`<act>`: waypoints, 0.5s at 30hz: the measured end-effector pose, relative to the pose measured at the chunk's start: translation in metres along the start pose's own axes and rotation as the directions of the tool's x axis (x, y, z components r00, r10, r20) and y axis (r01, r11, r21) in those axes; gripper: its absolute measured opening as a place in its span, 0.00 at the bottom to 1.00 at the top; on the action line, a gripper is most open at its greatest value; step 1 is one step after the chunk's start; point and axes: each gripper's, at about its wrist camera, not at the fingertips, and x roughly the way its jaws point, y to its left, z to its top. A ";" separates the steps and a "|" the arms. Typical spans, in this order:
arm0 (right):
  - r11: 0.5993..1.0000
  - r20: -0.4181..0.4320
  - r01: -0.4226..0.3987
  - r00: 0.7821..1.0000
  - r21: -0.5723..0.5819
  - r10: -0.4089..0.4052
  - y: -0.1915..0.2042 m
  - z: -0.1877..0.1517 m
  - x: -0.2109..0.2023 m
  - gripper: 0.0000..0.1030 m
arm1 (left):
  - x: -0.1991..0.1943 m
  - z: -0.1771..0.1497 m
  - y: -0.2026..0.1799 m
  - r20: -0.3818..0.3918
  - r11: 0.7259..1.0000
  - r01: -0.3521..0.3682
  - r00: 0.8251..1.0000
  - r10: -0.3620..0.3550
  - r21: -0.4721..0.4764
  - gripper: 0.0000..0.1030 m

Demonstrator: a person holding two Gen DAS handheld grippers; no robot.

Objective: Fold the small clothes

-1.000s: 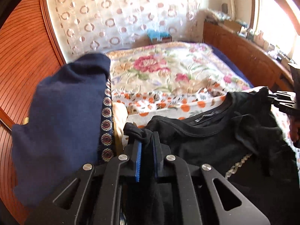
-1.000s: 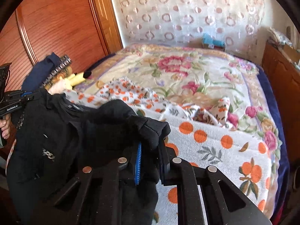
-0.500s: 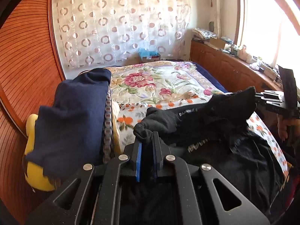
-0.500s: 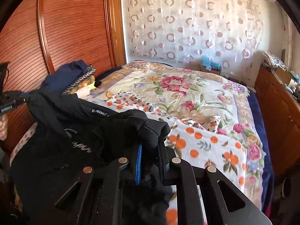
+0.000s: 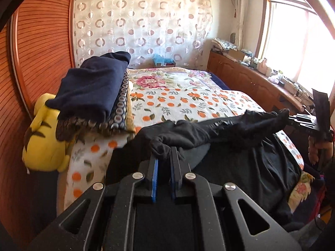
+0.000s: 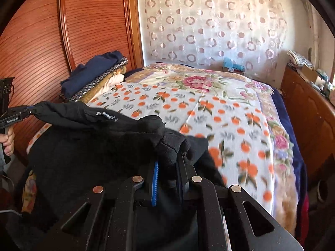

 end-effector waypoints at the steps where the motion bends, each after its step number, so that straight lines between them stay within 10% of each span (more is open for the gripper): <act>1: 1.000 0.005 0.000 1.000 -0.015 0.000 0.003 -0.006 -0.011 0.13 | -0.004 0.000 -0.001 0.003 1.000 0.005 1.000 -0.005 0.002 0.10; 15: 0.999 -0.110 -0.005 0.994 0.050 0.011 0.025 -0.072 -0.075 0.09 | -0.043 -0.072 -0.022 -0.062 0.999 0.040 0.997 -0.040 -0.007 0.10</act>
